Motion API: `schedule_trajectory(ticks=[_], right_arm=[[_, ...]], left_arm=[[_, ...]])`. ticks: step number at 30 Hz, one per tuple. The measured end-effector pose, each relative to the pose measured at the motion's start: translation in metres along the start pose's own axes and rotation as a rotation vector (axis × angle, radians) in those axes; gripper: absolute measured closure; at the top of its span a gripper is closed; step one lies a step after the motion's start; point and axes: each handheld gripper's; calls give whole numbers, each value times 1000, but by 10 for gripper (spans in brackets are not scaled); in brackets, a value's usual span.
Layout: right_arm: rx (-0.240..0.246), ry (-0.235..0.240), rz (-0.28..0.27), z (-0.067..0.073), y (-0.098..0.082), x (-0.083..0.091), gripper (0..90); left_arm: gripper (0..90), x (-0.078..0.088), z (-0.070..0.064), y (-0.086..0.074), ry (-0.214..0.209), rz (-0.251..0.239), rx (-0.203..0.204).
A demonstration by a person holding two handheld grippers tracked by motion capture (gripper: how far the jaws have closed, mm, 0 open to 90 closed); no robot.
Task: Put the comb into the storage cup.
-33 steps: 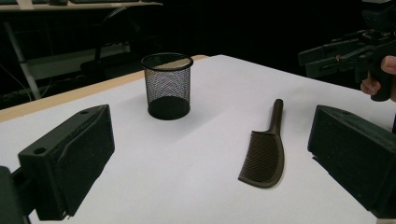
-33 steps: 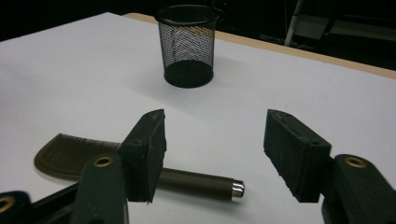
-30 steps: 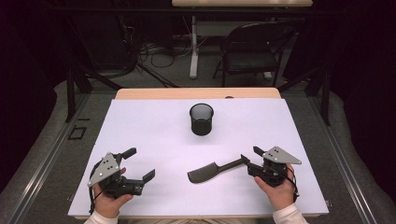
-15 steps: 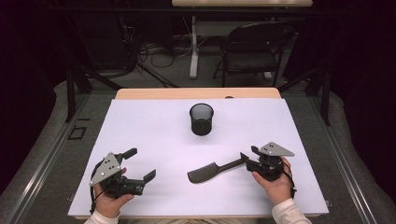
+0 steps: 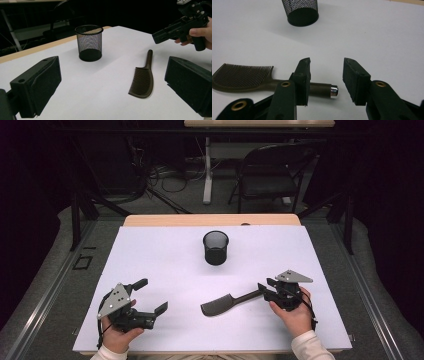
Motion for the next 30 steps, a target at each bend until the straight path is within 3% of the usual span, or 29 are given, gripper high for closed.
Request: schedule_trajectory(ticks=[15,23,30], right_arm=[[18,-7,109,1,9,-9,576],[39,8,170,2,18,-12,600],[22,34,200,1,24,-12,652]], left_arm=[[8,-1,-1,-1,2,10,-4],[8,-2,-1,-1,6,10,-1],[8,-2,-1,-1,2,10,-5]])
Point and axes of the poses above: each handheld gripper's, and its own axes: x roughly backward along the jaws, y roughly out of its top, z roughly to its left, and after that the axes turned 10 degrees about z, right-handed
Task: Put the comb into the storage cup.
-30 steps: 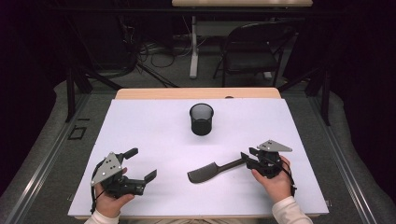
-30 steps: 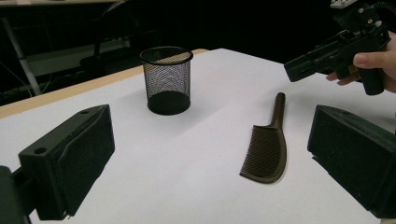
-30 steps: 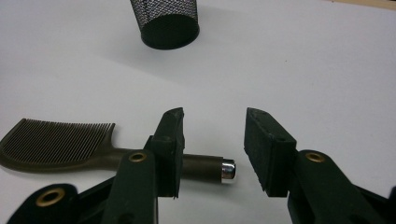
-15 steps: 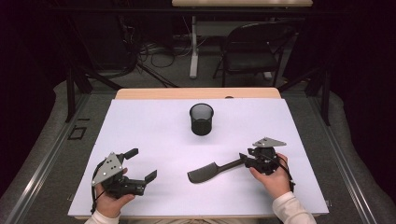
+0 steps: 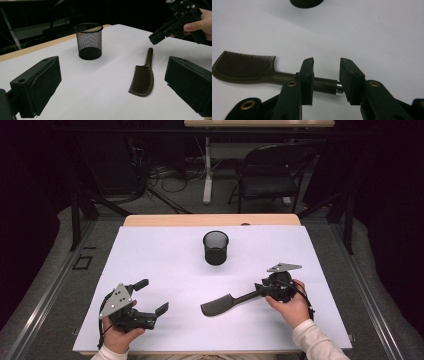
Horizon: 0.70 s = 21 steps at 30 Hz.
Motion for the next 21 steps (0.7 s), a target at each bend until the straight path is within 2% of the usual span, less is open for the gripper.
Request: schedule_trajectory(ticks=[11,16,21], right_arm=[[23,-2,64,-3,12,-2,842],[8,10,90,-7,15,-3,899],[8,14,100,-8,17,-5,900]], left_arm=[[8,-1,0,0,-4,5,0],[10,-1,0,0,-1,5,-1],[11,-1,0,-1,1,8,1]])
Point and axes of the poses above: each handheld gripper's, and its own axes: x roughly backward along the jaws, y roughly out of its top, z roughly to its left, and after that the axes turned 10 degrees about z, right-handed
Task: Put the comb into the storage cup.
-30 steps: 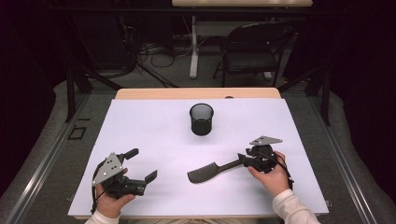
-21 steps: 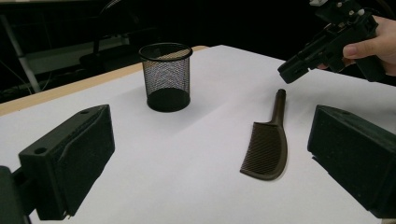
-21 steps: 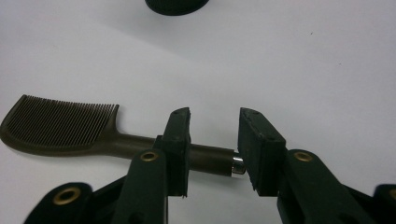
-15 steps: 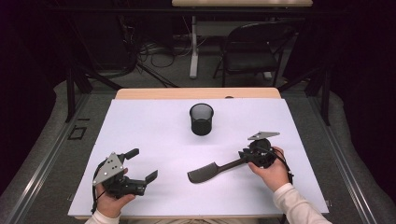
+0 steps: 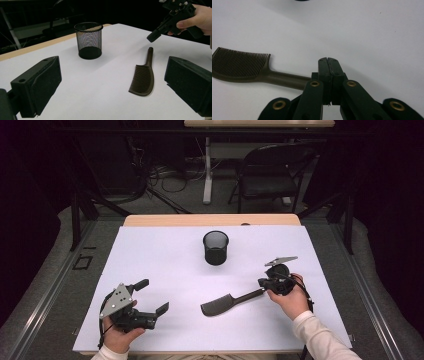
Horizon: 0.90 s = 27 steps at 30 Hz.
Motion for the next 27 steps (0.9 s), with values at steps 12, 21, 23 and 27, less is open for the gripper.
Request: schedule_trajectory(ticks=[12,21,23,27], right_arm=[[15,-10,60,-3,9,-10,900],[13,-15,99,-7,11,-22,898],[7,-16,109,-7,11,-24,897],[7,-15,113,-8,11,-26,894]], left_arm=[[12,-1,1,-1,-2,0,6],[13,-1,2,-1,0,2,11],[14,-1,2,-1,0,2,13],[15,-1,2,-1,0,3,16]])
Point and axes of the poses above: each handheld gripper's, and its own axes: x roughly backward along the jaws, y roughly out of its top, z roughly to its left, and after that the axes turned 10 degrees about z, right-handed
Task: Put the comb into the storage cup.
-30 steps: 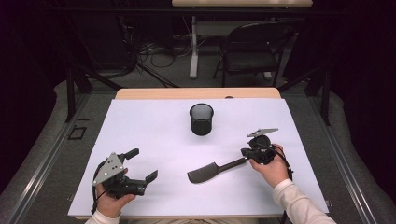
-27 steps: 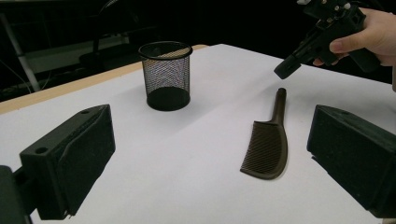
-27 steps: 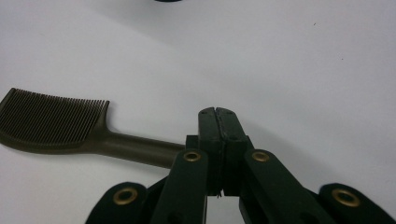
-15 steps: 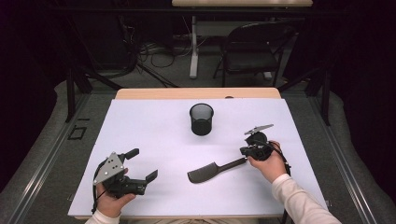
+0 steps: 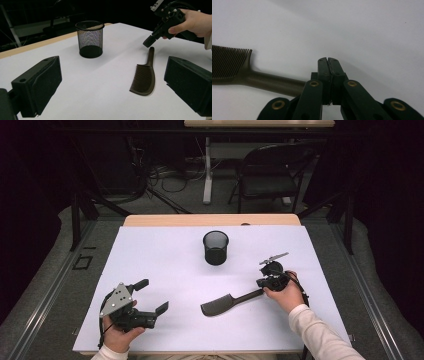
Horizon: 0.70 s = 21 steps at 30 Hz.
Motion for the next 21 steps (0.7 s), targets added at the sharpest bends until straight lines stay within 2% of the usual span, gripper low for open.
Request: schedule_trajectory(ticks=[6,11,16,21], right_arm=[[3,-4,30,0,-1,-1,894],[-2,3,14,0,-2,-3,895],[-2,6,31,-1,-6,-5,897],[-7,17,18,-2,-10,-4,898]], left_arm=[[15,0,0,0,1,0,1],[15,0,-1,0,8,1,2],[15,-1,0,0,2,1,2],[15,-1,0,0,3,2,3]])
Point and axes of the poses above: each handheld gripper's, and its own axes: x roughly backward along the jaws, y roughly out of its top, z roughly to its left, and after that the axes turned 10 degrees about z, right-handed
